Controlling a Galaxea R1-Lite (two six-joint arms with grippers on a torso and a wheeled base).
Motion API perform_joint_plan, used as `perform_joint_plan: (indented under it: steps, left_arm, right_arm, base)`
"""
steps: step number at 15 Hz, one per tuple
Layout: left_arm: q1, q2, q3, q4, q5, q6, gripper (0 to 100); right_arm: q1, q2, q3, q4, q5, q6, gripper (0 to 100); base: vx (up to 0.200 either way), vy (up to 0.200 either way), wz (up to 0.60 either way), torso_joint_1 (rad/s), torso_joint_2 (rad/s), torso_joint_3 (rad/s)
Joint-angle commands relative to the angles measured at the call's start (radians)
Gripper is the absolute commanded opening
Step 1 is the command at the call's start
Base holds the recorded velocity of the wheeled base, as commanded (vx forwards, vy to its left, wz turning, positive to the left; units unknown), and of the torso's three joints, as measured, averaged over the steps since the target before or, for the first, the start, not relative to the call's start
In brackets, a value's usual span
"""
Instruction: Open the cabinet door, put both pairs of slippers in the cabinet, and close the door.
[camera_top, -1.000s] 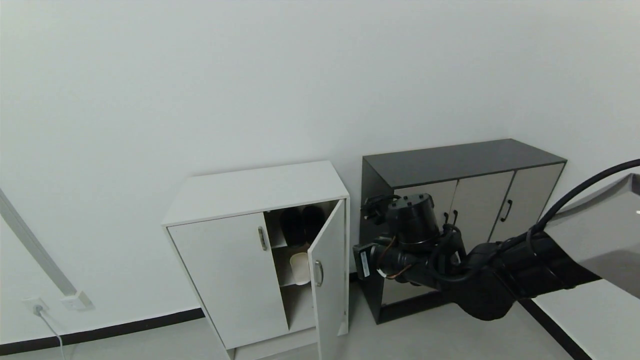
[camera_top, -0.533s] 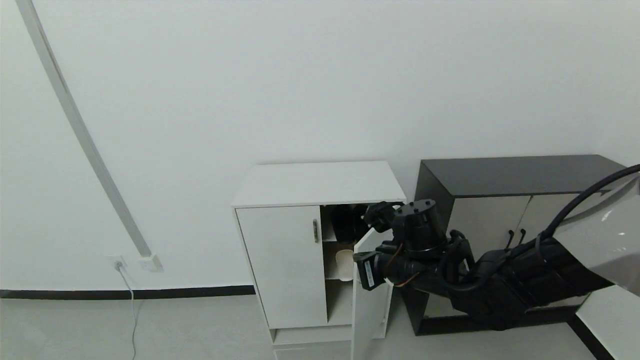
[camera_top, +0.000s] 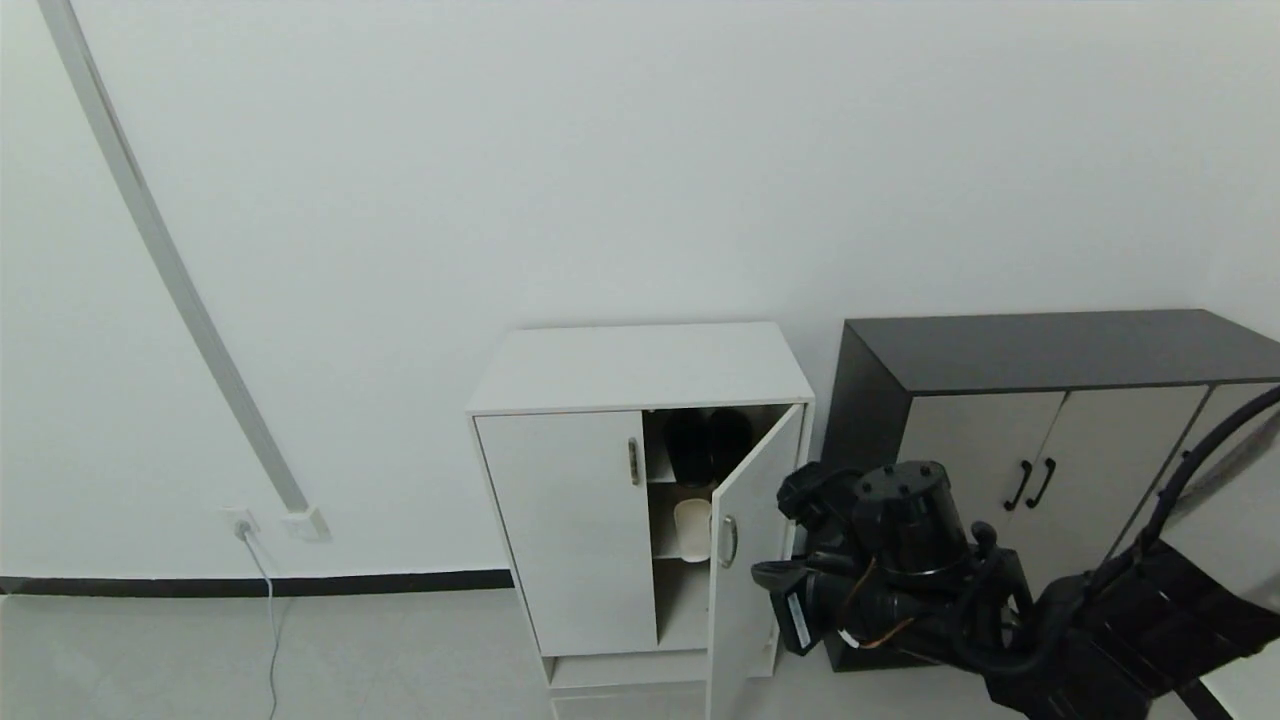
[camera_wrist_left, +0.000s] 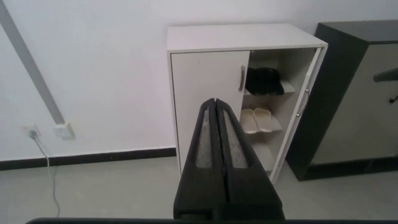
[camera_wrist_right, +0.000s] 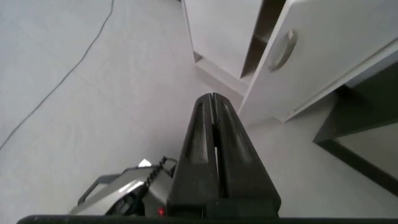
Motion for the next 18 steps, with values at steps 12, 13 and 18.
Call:
perform_joint_plan:
  steps: [12,13,18]
  left_arm:
    - [0.0,0.0,0.0,0.0,0.001,-0.001,0]
    - [0.0,0.0,0.0,0.0,0.002,-0.004,0]
    - [0.0,0.0,0.0,0.0,0.002,-0.004,0]
  right_arm:
    - [-0.005,0.055,0.161,-0.093,-0.003,0.007,0]
    - [-0.019,0.085,0.156,-0.114,-0.003,0.007,0]
    - [-0.091,0.213,0.091,-0.19,-0.005,0.004,0]
  base:
    - [0.15,0.0,0.0,0.003,0.0,0.002]
    - [0.0,0.0,0.0,0.0,0.0,0.0]
    - [0.0,0.0,0.0,0.0,0.0,0.0]
